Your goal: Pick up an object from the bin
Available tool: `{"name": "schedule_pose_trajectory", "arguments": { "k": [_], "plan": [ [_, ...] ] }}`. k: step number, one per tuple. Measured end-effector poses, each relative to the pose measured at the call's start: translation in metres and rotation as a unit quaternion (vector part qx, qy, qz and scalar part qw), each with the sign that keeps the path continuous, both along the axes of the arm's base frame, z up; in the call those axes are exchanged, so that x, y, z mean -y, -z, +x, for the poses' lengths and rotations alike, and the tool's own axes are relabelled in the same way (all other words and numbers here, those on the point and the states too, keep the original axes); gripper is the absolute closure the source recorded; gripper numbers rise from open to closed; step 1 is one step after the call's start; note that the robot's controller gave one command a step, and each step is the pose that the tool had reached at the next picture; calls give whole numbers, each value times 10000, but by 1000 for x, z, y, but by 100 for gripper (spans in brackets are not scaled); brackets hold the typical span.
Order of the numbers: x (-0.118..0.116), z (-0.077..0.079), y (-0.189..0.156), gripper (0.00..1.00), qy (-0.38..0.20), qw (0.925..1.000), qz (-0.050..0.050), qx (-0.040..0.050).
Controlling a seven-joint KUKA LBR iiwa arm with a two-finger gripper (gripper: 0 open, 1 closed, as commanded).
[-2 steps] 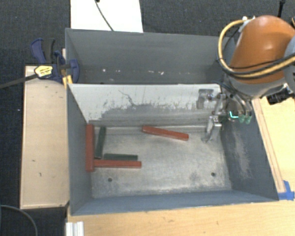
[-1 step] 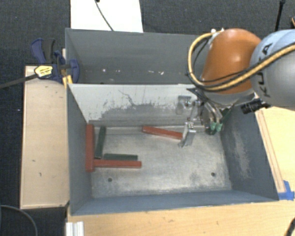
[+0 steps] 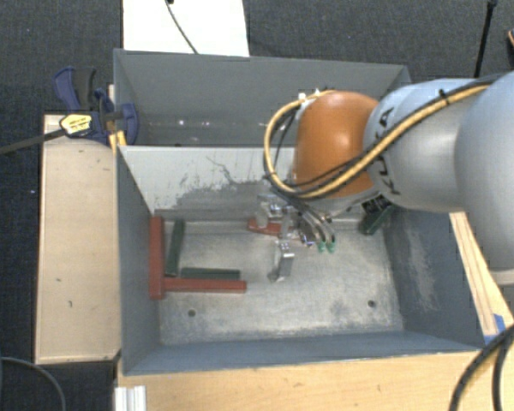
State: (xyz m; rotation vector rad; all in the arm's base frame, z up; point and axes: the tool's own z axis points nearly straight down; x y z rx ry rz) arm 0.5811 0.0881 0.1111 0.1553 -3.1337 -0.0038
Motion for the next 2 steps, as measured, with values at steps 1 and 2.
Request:
{"name": "schedule_pose_trajectory", "arguments": {
  "k": [1,2],
  "plan": [
    [-97,-11,41,0,-1022,9948,3,16],
    [-95,-10,36,100,-990,9951,-1,21]
  ]
}}
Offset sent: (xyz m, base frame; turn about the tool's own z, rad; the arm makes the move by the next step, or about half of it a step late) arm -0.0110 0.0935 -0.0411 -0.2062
